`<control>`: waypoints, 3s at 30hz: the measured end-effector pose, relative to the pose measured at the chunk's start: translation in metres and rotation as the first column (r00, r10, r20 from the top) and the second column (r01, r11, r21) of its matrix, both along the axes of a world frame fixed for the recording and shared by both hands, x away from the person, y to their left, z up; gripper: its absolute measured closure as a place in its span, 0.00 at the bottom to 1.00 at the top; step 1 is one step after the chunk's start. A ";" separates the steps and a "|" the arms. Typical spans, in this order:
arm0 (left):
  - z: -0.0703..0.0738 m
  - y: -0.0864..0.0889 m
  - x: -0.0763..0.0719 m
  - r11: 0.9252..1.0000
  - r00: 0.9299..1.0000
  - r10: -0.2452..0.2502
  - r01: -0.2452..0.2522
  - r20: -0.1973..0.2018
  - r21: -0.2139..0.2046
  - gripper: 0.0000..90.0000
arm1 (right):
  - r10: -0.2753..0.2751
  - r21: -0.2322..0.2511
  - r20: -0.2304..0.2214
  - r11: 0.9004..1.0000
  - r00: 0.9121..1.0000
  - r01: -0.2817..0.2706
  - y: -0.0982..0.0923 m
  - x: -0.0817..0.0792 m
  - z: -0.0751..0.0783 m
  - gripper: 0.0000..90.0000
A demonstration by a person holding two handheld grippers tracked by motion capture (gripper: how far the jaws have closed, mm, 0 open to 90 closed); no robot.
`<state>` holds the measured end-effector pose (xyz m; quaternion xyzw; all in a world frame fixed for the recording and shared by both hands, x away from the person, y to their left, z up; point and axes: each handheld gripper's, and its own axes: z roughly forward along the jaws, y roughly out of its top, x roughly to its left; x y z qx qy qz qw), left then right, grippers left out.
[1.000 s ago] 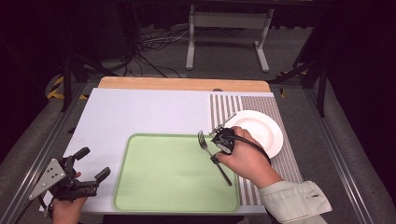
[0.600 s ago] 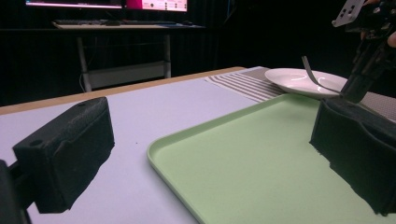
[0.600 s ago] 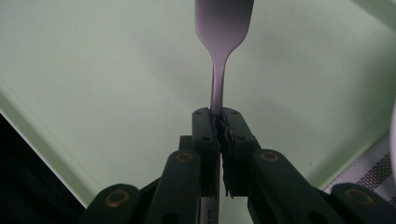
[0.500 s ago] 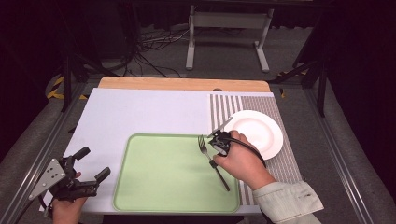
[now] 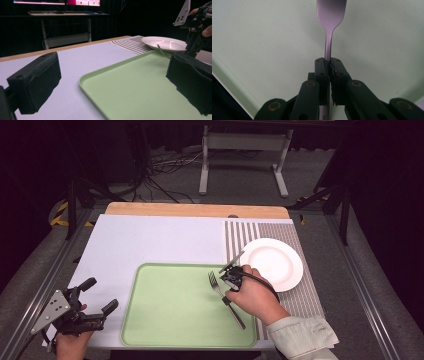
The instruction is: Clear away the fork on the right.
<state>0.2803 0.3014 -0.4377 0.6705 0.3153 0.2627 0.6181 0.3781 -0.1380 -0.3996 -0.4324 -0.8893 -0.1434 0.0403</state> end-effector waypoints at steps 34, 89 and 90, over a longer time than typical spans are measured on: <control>0.000 0.000 0.000 1.000 1.000 -0.004 0.004 -0.002 -0.001 0.00 | -0.010 -0.019 -0.029 1.000 1.000 0.009 0.006 0.001 -0.013 0.90; 0.001 0.000 -0.001 1.000 1.000 0.003 -0.003 0.011 -0.001 0.00 | 0.390 0.105 0.428 0.875 0.815 -0.473 0.020 0.015 -0.041 1.00; 0.001 0.000 -0.001 1.000 1.000 0.003 -0.003 0.011 -0.002 0.00 | 0.390 0.100 0.432 0.875 0.813 -0.473 0.020 0.016 -0.041 1.00</control>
